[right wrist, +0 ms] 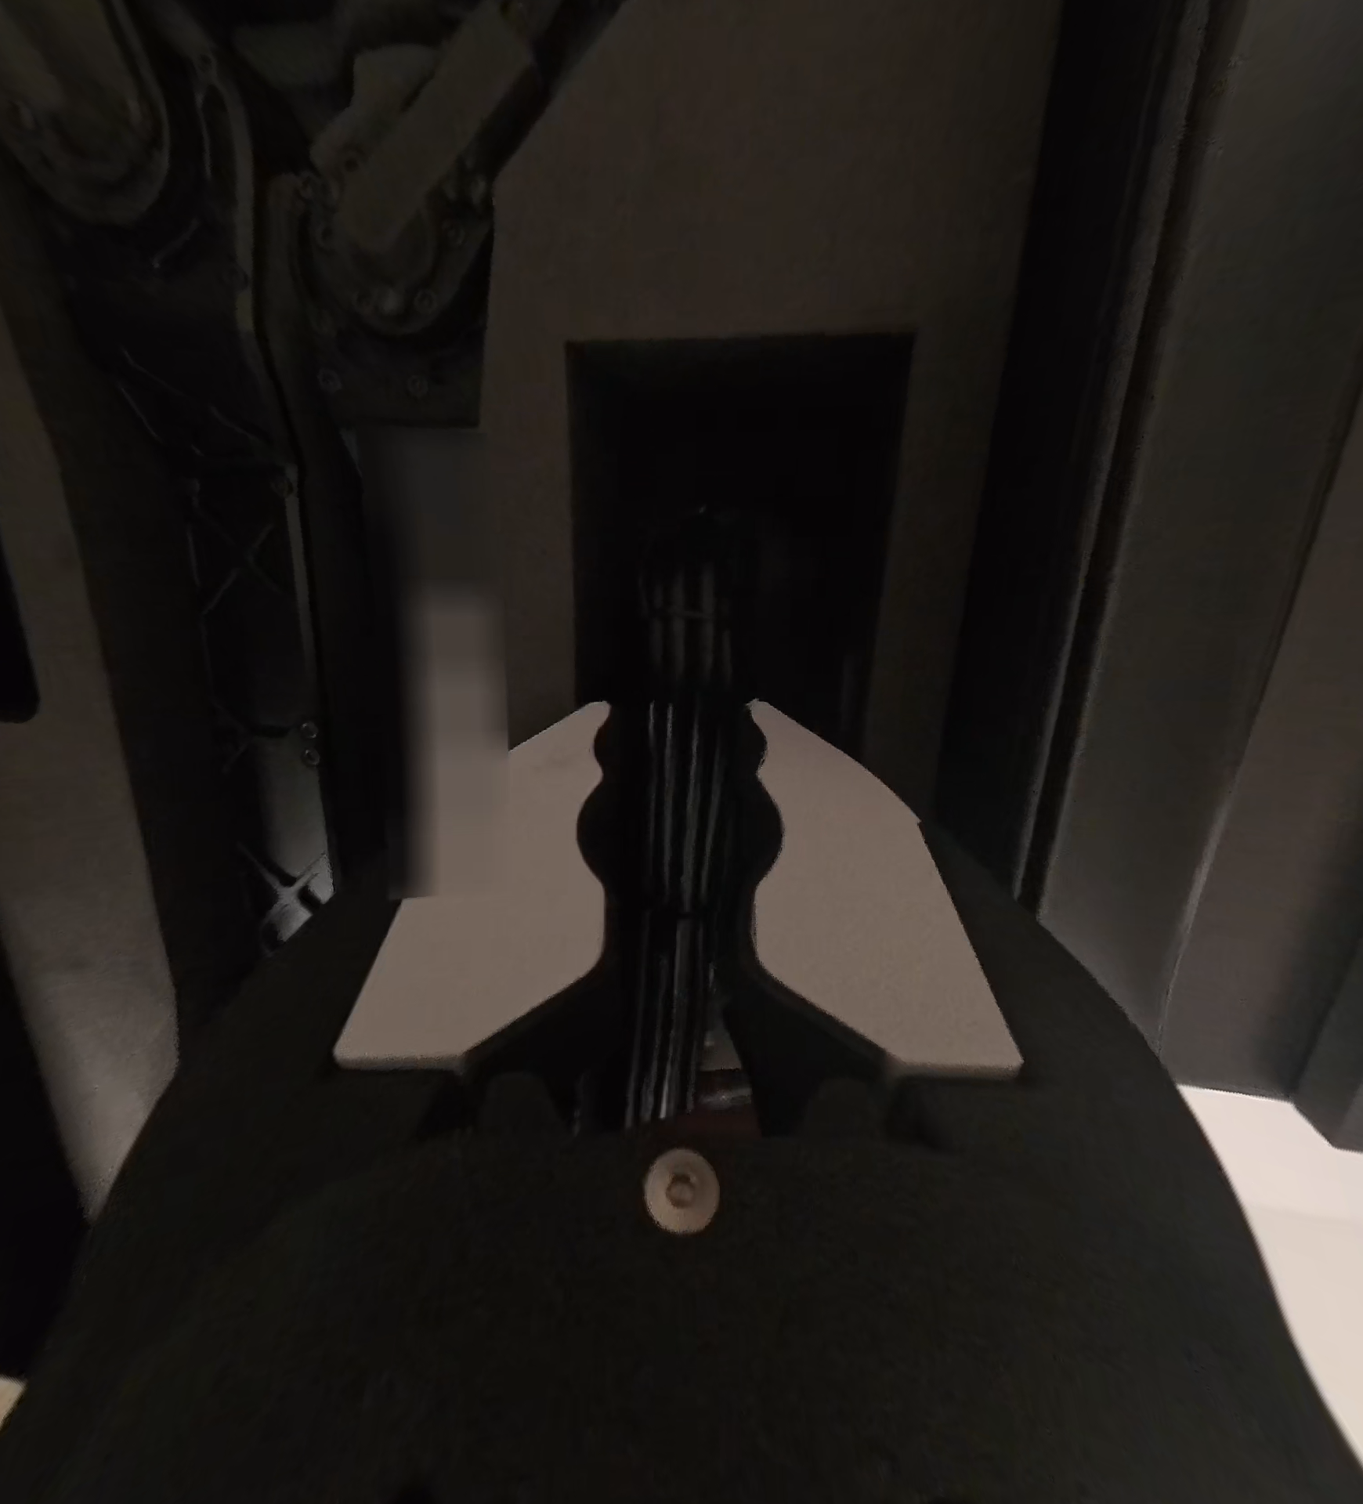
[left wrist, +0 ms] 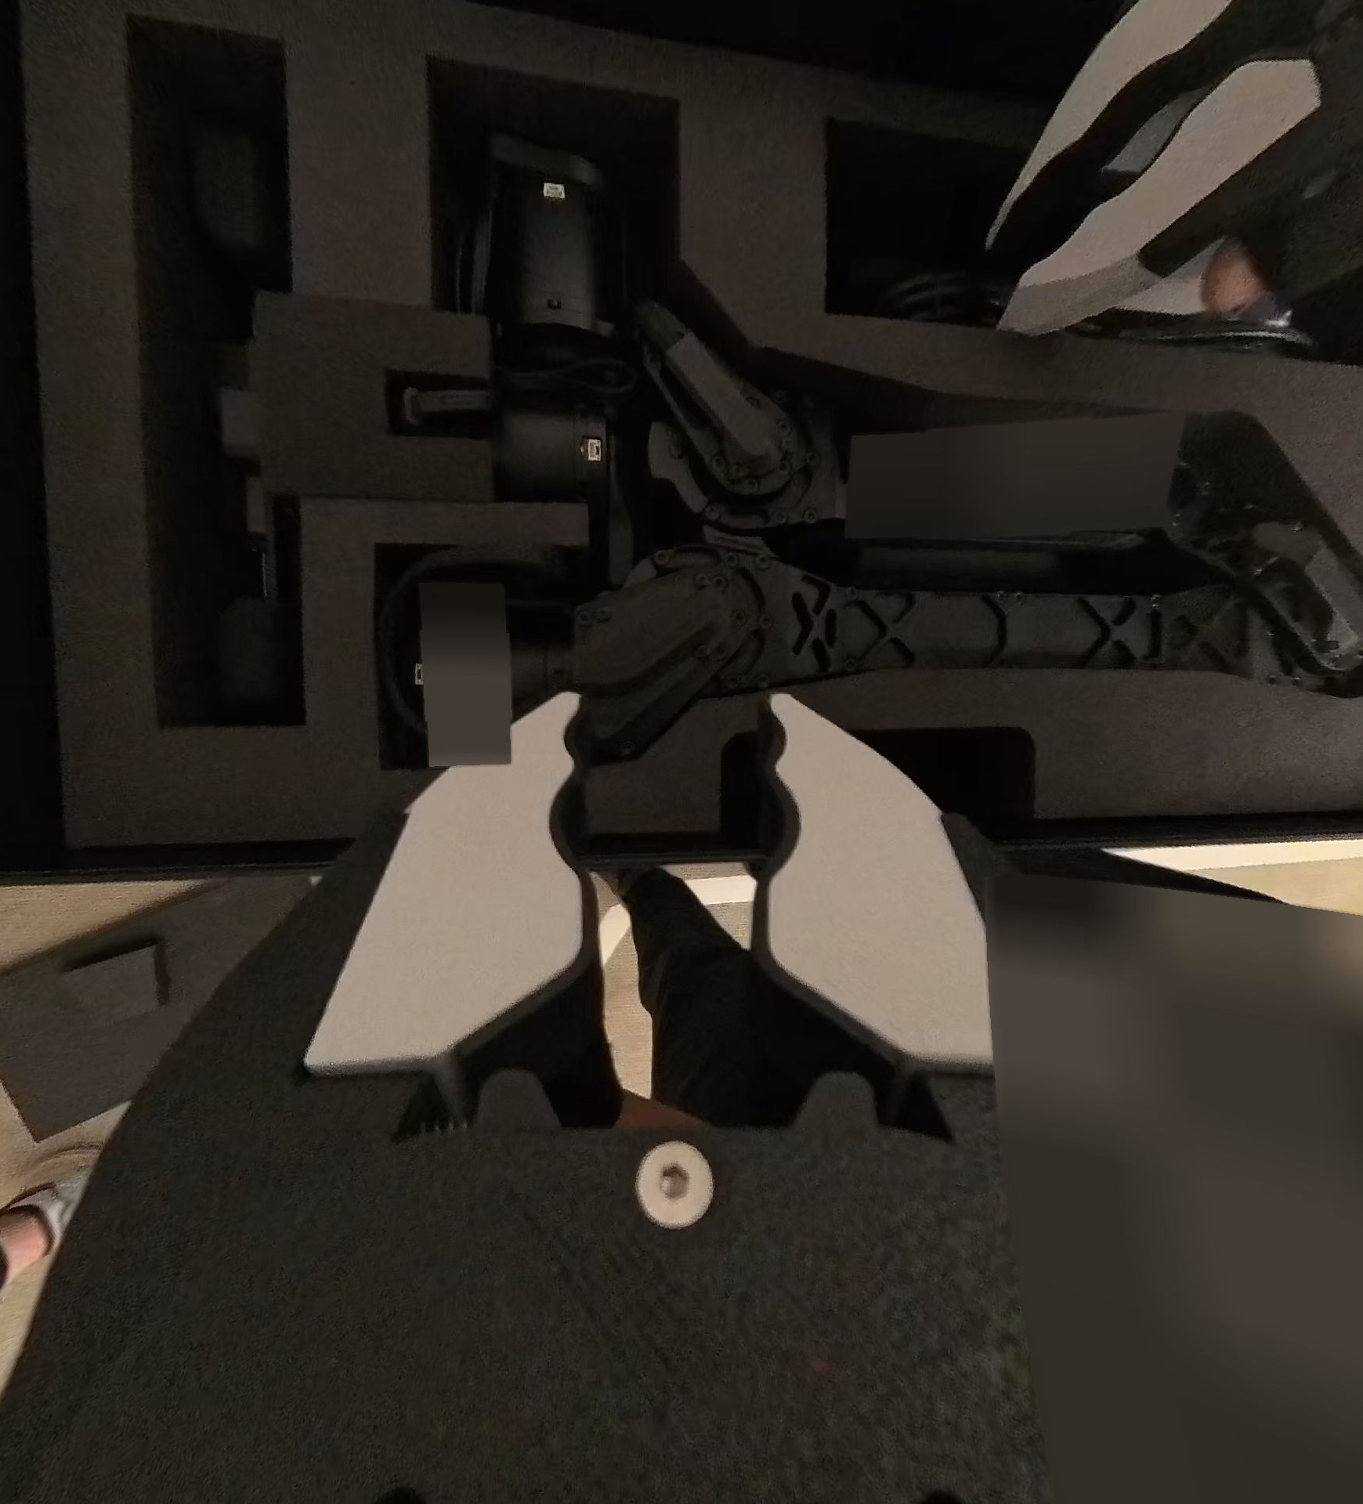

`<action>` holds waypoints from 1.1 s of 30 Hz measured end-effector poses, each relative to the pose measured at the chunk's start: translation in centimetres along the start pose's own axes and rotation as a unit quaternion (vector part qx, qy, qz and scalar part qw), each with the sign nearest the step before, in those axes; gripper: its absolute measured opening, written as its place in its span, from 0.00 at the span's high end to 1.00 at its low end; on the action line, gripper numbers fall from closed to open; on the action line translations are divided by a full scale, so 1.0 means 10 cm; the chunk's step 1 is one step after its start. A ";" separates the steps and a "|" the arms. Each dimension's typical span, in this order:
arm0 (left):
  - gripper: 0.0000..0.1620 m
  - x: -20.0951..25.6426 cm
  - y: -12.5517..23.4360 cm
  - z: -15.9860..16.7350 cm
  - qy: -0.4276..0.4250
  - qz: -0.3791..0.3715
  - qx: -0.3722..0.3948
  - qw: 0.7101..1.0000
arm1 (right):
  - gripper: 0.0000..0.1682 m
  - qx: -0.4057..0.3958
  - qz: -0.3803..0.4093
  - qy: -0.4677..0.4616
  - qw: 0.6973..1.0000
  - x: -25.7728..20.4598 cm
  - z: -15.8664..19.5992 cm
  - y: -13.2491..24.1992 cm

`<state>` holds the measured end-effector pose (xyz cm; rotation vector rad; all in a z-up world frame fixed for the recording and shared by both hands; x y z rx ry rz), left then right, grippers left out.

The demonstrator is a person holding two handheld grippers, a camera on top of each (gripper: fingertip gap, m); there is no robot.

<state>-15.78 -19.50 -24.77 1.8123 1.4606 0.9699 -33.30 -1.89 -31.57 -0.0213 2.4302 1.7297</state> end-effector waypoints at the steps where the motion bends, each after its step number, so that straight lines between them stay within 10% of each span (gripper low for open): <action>1: 0.76 0.00 0.00 0.01 -0.001 -0.002 0.000 1.000 | 0.82 -0.010 0.020 0.012 1.000 0.00 0.00 -0.02; 21: 0.77 -0.04 0.10 0.06 -0.004 0.002 0.008 1.000 | 0.87 -0.036 0.086 0.034 0.995 0.02 -0.02 -0.19; 33: 0.77 0.01 0.04 -0.22 -0.038 0.018 0.027 0.999 | 0.88 0.061 0.056 -0.029 0.996 0.05 -0.11 0.89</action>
Point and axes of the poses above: each gripper's, where its closed fingertips meet, y back along the fingers, z out of its underside, x = y × z across the jaws, the point moved 6 cm from there along y, back along the fingers, and after that the axes turned 2 degrees about x, right-handed, at the moved point
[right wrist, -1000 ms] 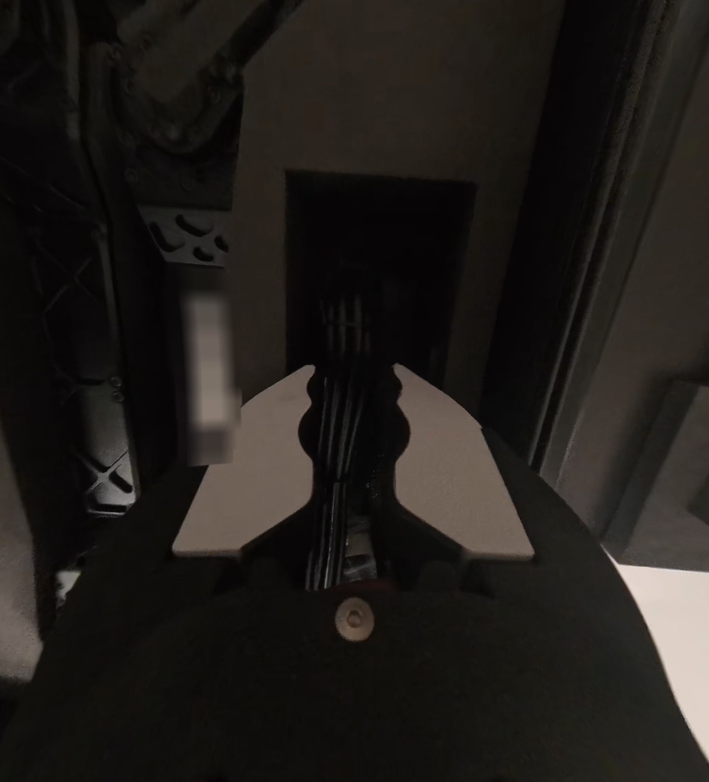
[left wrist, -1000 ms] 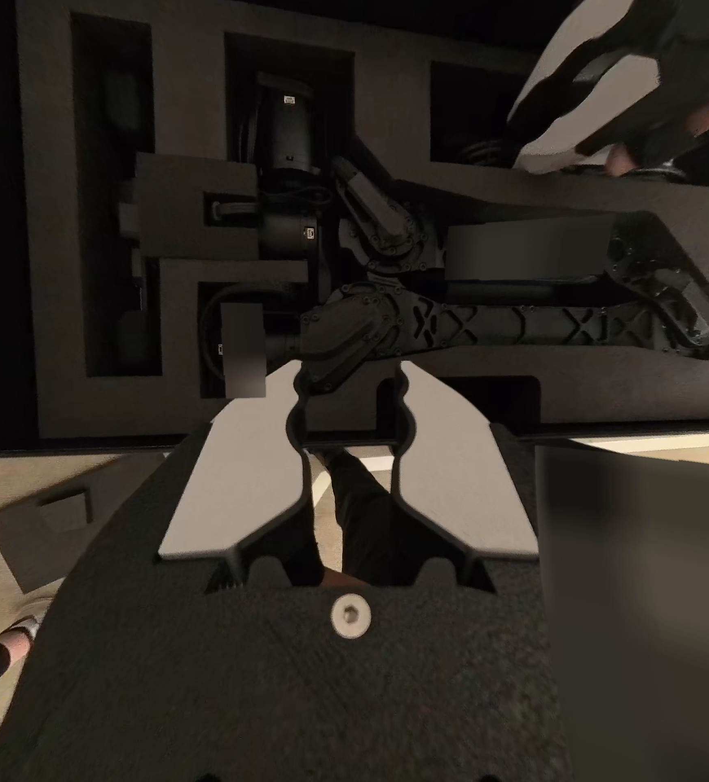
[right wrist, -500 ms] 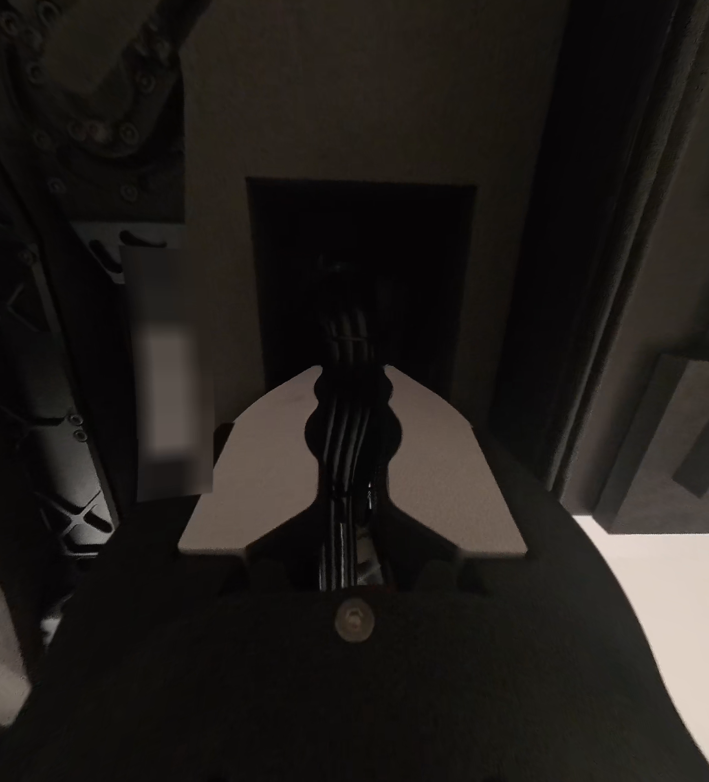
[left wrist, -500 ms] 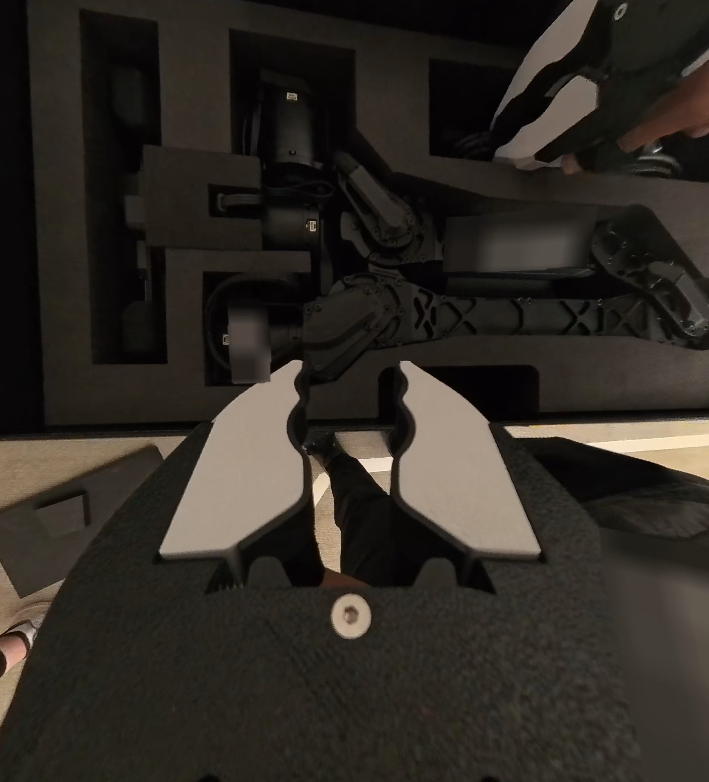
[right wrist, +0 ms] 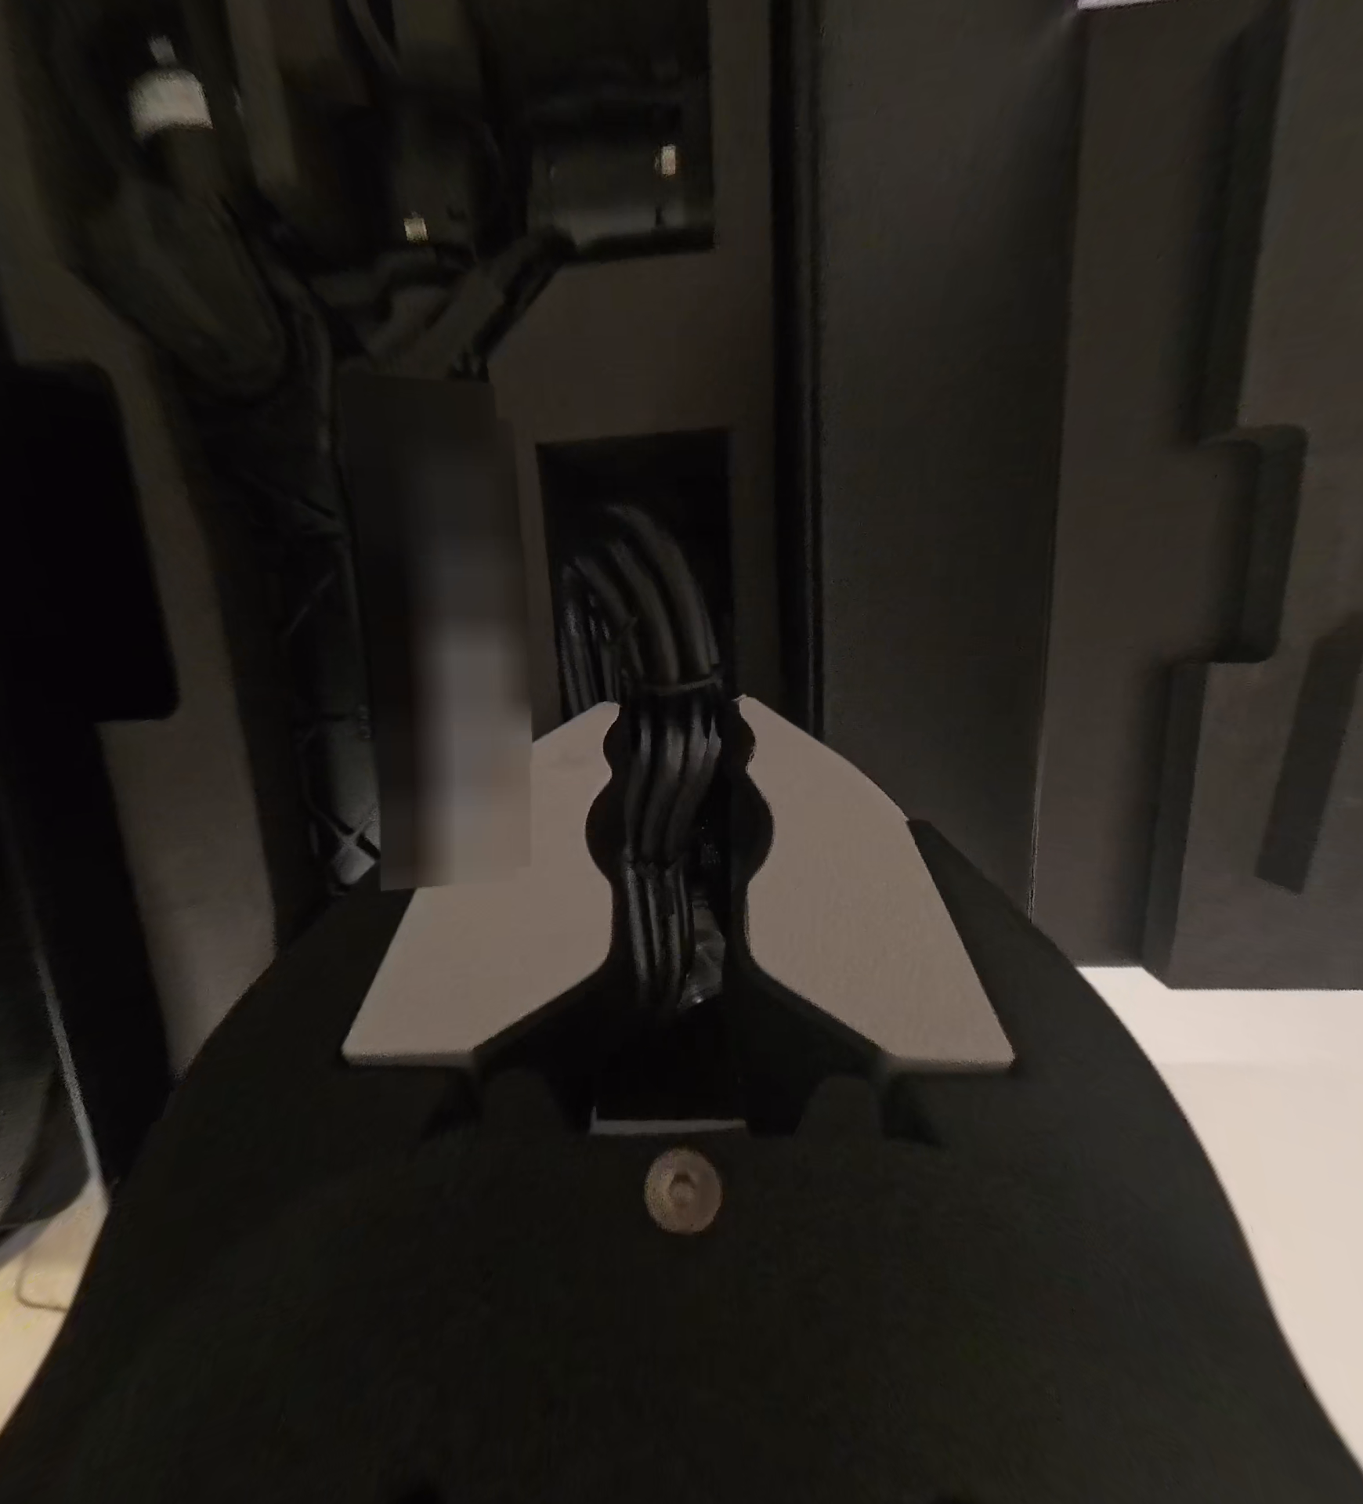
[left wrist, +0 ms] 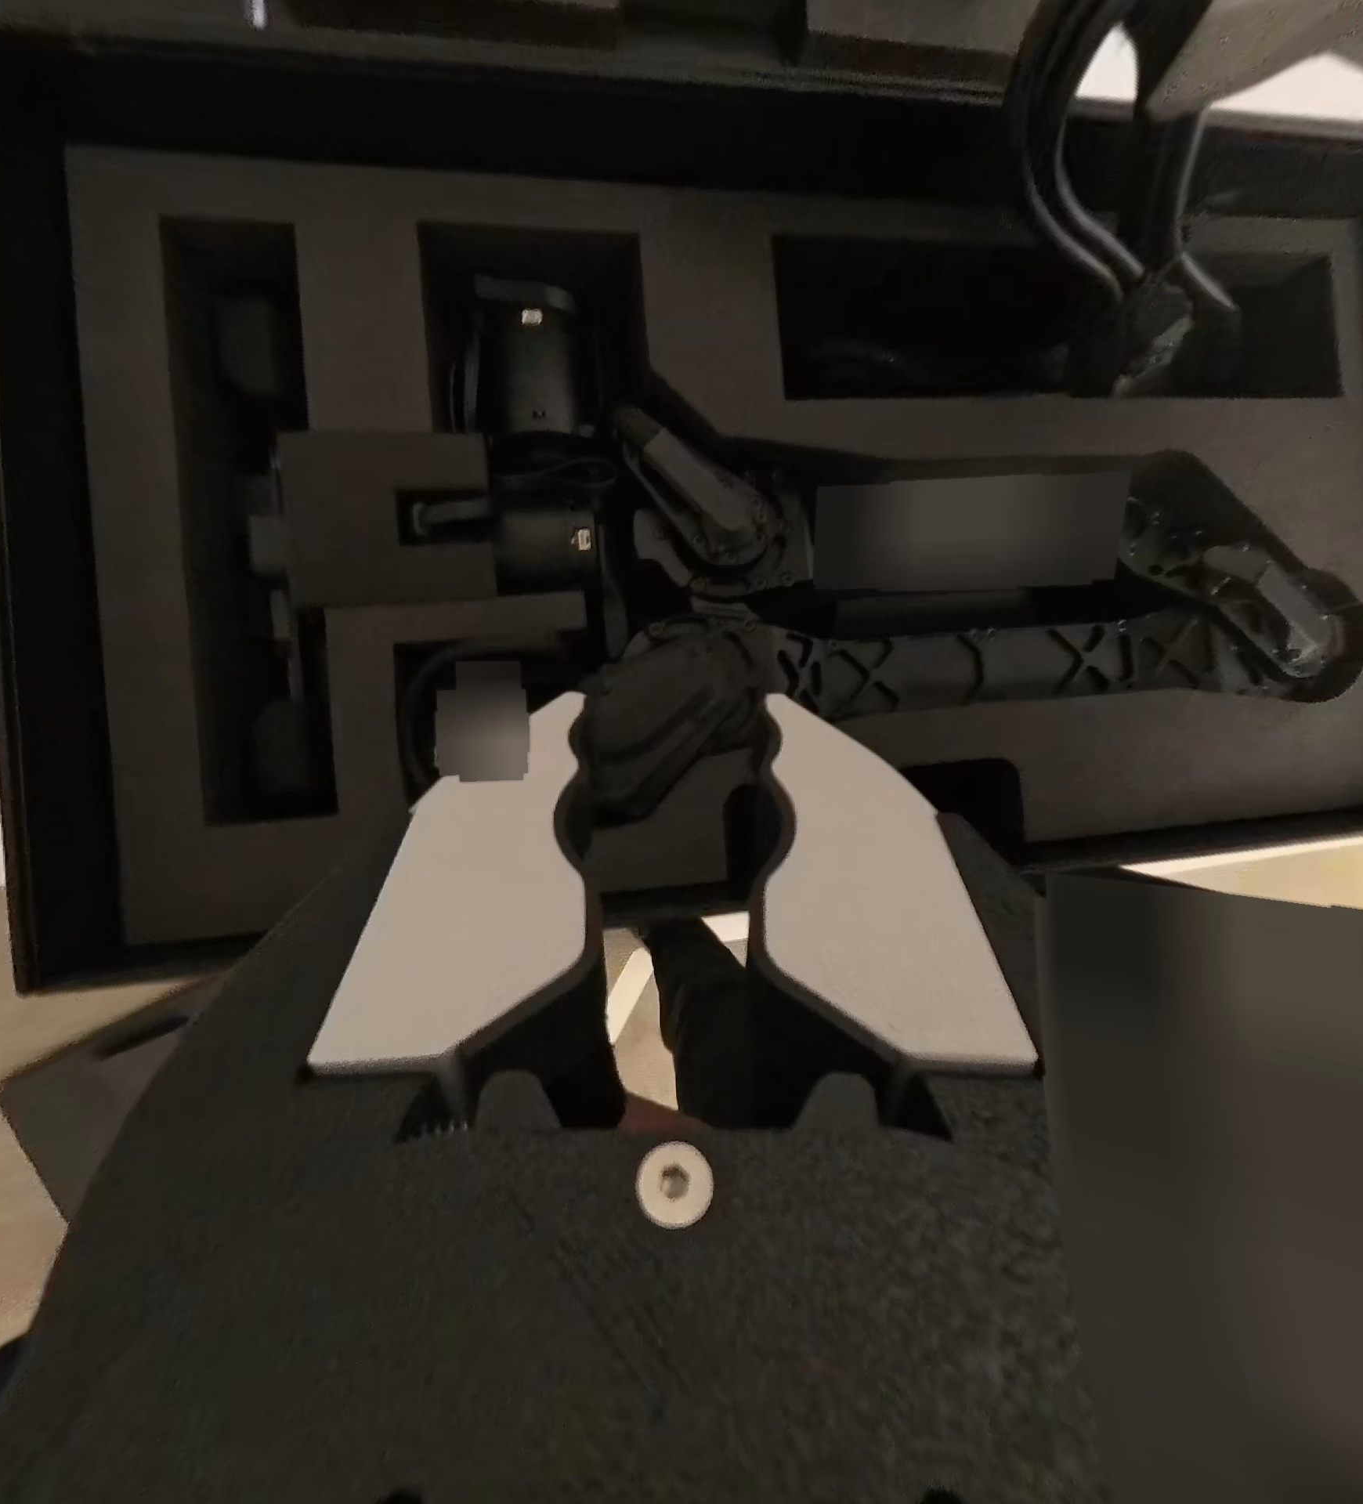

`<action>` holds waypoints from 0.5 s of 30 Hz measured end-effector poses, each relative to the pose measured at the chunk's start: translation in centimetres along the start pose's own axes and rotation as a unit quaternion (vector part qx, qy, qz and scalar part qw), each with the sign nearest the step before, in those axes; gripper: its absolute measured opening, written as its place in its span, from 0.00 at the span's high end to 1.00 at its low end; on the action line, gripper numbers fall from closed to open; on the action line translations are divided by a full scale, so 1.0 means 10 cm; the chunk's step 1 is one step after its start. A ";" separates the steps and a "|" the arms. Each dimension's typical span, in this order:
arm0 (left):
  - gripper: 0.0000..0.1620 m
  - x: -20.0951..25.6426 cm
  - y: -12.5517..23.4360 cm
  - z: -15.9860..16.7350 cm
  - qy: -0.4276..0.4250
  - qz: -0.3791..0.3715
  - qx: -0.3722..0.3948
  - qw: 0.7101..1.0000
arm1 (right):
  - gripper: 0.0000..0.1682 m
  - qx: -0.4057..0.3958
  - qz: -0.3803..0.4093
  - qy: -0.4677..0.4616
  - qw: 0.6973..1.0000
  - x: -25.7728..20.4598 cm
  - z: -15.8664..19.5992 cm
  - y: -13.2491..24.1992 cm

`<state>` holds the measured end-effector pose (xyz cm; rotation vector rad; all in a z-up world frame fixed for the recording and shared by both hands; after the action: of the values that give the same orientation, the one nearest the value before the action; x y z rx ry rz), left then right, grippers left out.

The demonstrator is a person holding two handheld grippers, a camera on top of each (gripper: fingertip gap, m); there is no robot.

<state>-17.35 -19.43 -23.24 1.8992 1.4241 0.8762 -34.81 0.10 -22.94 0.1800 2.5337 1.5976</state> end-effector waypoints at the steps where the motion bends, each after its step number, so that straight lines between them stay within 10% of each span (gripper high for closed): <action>1: 0.77 0.03 -0.02 -0.05 -0.006 0.004 0.003 1.000 | 0.88 0.013 -0.001 -0.009 1.000 0.03 -0.03 0.10; 15: 0.70 0.68 -0.28 -1.35 -0.081 0.082 0.100 0.988 | 0.87 0.229 -0.010 -0.064 0.971 0.24 -0.60 1.25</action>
<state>-28.25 -11.17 -16.29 2.2093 1.3137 0.6548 -37.90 0.58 -9.20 0.2933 2.7446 0.9353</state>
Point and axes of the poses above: each gripper's, where its closed fingertips meet, y back along the fingers, z out of its underside, x = y × z across the jaws, the point moved 6 cm from there along y, back along the fingers, and after that the axes turned 2 degrees about x, right-handed, at the moved point
